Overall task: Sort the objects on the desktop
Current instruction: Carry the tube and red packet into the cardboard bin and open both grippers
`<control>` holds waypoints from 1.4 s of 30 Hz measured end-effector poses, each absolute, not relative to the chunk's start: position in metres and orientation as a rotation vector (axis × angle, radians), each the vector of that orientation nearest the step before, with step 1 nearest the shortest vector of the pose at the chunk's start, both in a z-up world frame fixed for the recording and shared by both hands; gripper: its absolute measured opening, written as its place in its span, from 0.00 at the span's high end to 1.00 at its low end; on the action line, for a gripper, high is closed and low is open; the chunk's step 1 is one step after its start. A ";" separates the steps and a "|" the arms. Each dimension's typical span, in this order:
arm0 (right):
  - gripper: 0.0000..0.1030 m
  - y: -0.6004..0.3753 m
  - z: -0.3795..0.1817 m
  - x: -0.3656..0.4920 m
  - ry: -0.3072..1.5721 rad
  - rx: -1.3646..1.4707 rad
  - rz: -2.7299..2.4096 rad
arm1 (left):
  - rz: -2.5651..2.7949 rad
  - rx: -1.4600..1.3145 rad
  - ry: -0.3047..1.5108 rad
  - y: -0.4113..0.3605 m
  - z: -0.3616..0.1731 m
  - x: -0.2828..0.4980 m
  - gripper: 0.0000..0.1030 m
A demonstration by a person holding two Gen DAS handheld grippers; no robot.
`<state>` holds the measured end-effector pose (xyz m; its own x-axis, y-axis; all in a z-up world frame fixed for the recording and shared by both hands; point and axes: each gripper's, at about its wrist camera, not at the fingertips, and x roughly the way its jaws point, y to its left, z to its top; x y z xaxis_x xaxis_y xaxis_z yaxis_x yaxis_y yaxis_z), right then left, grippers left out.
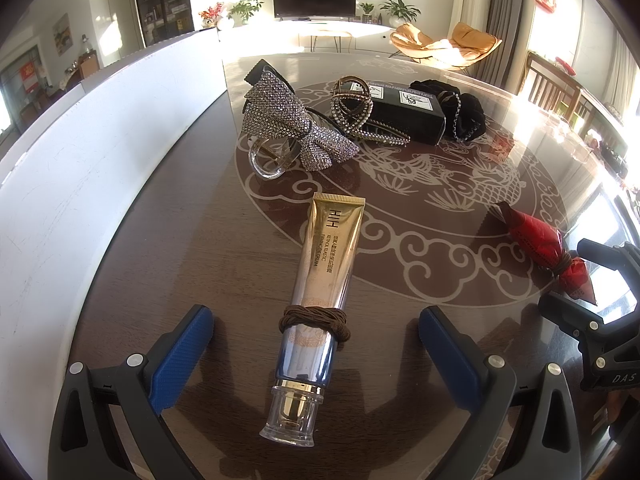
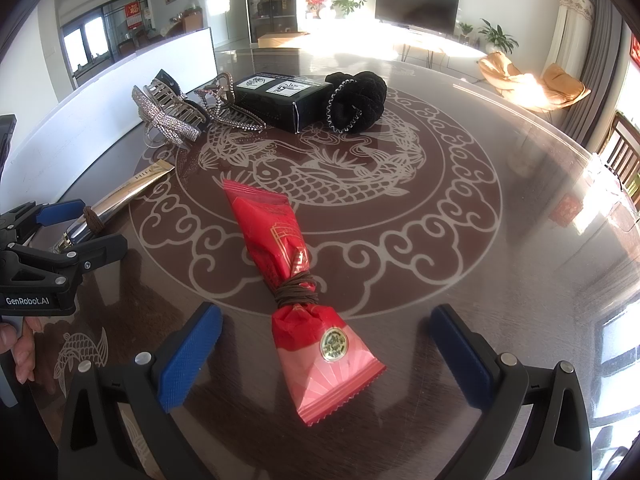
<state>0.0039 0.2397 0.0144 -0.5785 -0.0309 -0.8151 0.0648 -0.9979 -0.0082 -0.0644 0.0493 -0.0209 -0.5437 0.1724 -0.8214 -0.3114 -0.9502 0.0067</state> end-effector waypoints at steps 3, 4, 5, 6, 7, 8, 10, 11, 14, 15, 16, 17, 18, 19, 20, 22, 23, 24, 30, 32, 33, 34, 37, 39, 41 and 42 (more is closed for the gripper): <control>0.00 0.240 0.015 0.004 0.056 1.415 -2.743 | 2.523 -1.300 0.212 0.049 -0.020 -0.063 0.09; 0.00 0.240 0.015 0.004 0.057 1.416 -2.740 | 2.533 -1.263 0.204 0.047 -0.017 -0.061 0.33; 0.00 0.240 0.015 0.001 0.068 1.438 -2.715 | 2.541 -1.243 0.188 0.045 -0.015 -0.059 0.40; 0.01 0.240 0.017 -0.002 0.084 1.480 -2.684 | 2.546 -1.236 0.170 0.042 -0.014 -0.057 0.54; 0.02 0.242 0.019 -0.005 0.098 1.499 -2.676 | 2.554 -1.232 0.144 0.038 -0.013 -0.057 0.70; 0.05 0.245 0.024 -0.005 0.101 1.492 -2.678 | 2.543 -1.233 0.090 0.033 -0.012 -0.058 0.72; 0.13 0.249 0.032 -0.009 0.093 1.480 -2.662 | 2.506 -1.236 -0.039 0.020 -0.011 -0.060 0.72; 0.15 0.250 0.034 -0.012 0.100 1.493 -2.639 | 2.489 -1.238 -0.086 0.016 -0.012 -0.061 0.72; 0.23 0.239 0.036 -0.019 0.179 1.480 -2.539 | 2.454 -1.224 -0.185 0.006 -0.011 -0.060 0.72; 0.44 0.235 0.033 -0.018 0.226 1.484 -2.500 | 2.454 -1.209 -0.190 0.006 -0.009 -0.059 0.72; 0.59 0.232 0.030 -0.019 0.265 1.500 -2.459 | 2.457 -1.192 -0.190 0.007 -0.006 -0.056 0.72; 0.77 0.232 0.031 -0.017 0.259 1.473 -2.455 | 2.462 -1.174 -0.184 0.007 -0.003 -0.054 0.72; 0.77 0.231 0.029 -0.016 0.286 1.488 -2.460 | 2.467 -1.157 -0.176 0.008 0.000 -0.051 0.72; 0.77 0.232 0.030 -0.013 0.292 1.481 -2.469 | 2.472 -1.138 -0.170 0.009 0.003 -0.049 0.72; 0.77 0.235 0.034 -0.011 0.260 1.462 -2.483 | 2.479 -1.116 -0.165 0.008 0.007 -0.045 0.72; 0.77 0.242 0.046 -0.005 0.161 1.418 -2.520 | 2.502 -1.073 -0.160 0.006 0.015 -0.040 0.72; 0.77 0.245 0.052 -0.002 0.130 1.400 -2.535 | 2.512 -1.059 -0.172 0.004 0.019 -0.036 0.72; 0.77 0.246 0.056 0.000 0.120 1.386 -2.543 | 2.525 -1.042 -0.190 0.000 0.022 -0.033 0.72; 0.77 0.232 0.086 -0.001 0.154 1.309 -2.557 | 2.618 -0.923 -0.349 -0.039 0.057 -0.006 0.72; 0.77 0.214 0.102 -0.004 0.167 1.259 -2.547 | 2.663 -0.869 -0.415 -0.063 0.078 0.002 0.72; 0.77 0.203 0.112 -0.008 0.166 1.226 -2.535 | 2.678 -0.843 -0.456 -0.077 0.089 0.004 0.72; 0.77 0.189 0.123 -0.013 0.166 1.190 -2.520 | 2.697 -0.820 -0.491 -0.094 0.100 0.004 0.72; 0.77 0.132 0.152 -0.036 0.163 1.085 -2.452 | 2.764 -0.805 -0.548 -0.146 0.125 -0.008 0.72; 0.77 0.086 0.167 -0.055 0.150 1.025 -2.395 | 2.829 -0.838 -0.548 -0.181 0.133 -0.020 0.72; 0.77 0.034 0.177 -0.075 0.136 0.982 -2.335 | 2.878 -0.908 -0.558 -0.216 0.132 -0.034 0.72; 0.77 0.009 0.179 -0.084 0.138 0.971 -2.308 | 2.896 -0.951 -0.559 -0.231 0.130 -0.041 0.72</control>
<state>-0.0841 0.0094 0.1787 -0.5350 -0.5065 -0.6761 0.5835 -0.8003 0.1378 -0.0408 -0.2308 0.1296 -0.8108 0.1509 -0.5655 0.0703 -0.9341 -0.3501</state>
